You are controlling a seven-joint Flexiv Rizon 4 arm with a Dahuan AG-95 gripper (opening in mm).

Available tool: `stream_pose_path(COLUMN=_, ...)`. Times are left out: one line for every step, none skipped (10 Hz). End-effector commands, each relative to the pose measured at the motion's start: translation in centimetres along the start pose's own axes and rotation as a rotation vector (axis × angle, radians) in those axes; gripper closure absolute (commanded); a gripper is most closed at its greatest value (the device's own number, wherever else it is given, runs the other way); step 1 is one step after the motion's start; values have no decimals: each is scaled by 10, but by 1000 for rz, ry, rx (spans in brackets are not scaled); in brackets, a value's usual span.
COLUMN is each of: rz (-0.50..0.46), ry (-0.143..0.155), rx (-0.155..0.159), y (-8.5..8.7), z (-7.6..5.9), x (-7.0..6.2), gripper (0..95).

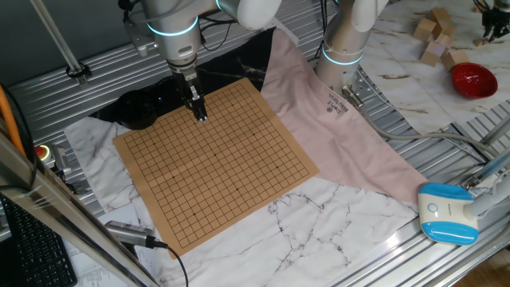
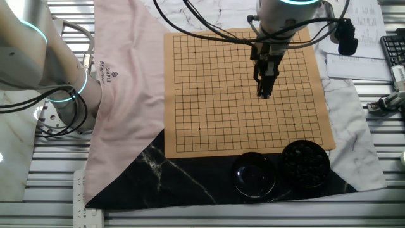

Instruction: Play the first move as black on the 3-4 point in the upper right corner of the Go board

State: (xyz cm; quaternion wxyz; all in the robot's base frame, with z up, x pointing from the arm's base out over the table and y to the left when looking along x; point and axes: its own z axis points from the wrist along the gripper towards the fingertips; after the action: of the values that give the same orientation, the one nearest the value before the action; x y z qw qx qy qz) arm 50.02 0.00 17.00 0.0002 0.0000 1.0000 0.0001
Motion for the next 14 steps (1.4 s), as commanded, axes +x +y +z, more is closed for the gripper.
stream_pose_path(rz=89, ry=25, rx=54, y=0, z=0, x=0, gripper=950)
stream_pose_path(rz=89, ry=25, rx=59, y=0, z=0, x=0, gripper=950)
stream_pose_path(rz=89, ry=26, rx=61, y=0, z=0, x=0, gripper=950)
stream_pose_path(rz=88, ry=27, rx=62, y=0, z=0, x=0, gripper=950)
stream_pose_path(rz=89, ry=28, rx=65, y=0, z=0, x=0, gripper=950)
stream_pose_path(rz=91, ry=29, rx=67, y=0, z=0, x=0, gripper=950)
stream_pose_path(rz=93, ry=30, rx=70, y=0, z=0, x=0, gripper=950)
stream_pose_path(rz=92, ry=35, rx=96, y=0, z=0, x=0, gripper=950)
stream_pose_path(rz=90, ry=41, rx=120, y=0, z=0, x=0, gripper=950)
stream_pose_path(rz=89, ry=46, rx=130, y=0, z=0, x=0, gripper=950)
stream_pose_path(rz=90, ry=48, rx=135, y=0, z=0, x=0, gripper=950)
stream_pose_path(rz=96, ry=47, rx=135, y=0, z=0, x=0, gripper=950)
stream_pose_path(rz=101, ry=45, rx=132, y=0, z=0, x=0, gripper=950)
stream_pose_path(rz=102, ry=45, rx=131, y=0, z=0, x=0, gripper=950)
